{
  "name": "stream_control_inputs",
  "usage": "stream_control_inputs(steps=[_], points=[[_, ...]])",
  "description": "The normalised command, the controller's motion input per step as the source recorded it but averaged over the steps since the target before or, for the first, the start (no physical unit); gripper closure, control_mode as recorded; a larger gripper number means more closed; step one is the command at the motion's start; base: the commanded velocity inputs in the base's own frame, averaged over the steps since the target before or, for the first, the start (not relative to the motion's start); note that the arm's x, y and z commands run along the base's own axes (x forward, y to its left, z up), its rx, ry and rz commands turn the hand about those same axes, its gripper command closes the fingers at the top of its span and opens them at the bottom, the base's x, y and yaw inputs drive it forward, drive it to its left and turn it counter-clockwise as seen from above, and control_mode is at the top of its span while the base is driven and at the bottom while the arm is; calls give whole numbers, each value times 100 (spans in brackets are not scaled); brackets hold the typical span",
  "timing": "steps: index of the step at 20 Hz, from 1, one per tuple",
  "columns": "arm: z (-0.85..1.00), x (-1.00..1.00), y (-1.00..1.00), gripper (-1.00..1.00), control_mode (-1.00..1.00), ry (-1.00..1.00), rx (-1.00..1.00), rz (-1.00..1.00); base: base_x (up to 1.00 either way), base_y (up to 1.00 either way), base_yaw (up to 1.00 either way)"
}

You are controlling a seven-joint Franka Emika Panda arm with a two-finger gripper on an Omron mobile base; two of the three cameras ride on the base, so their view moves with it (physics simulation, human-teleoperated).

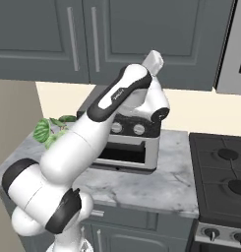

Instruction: Open the cabinet and move the ladle to the pot. Then close the cabinet.

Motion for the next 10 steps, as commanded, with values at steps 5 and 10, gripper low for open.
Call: stream_control_inputs(steps=[5,10], points=[[0,65,17,-100,-100,0,0,0,0,0,0],[0,14,12,-100,-100,-2,-1,0,0,0,0]])
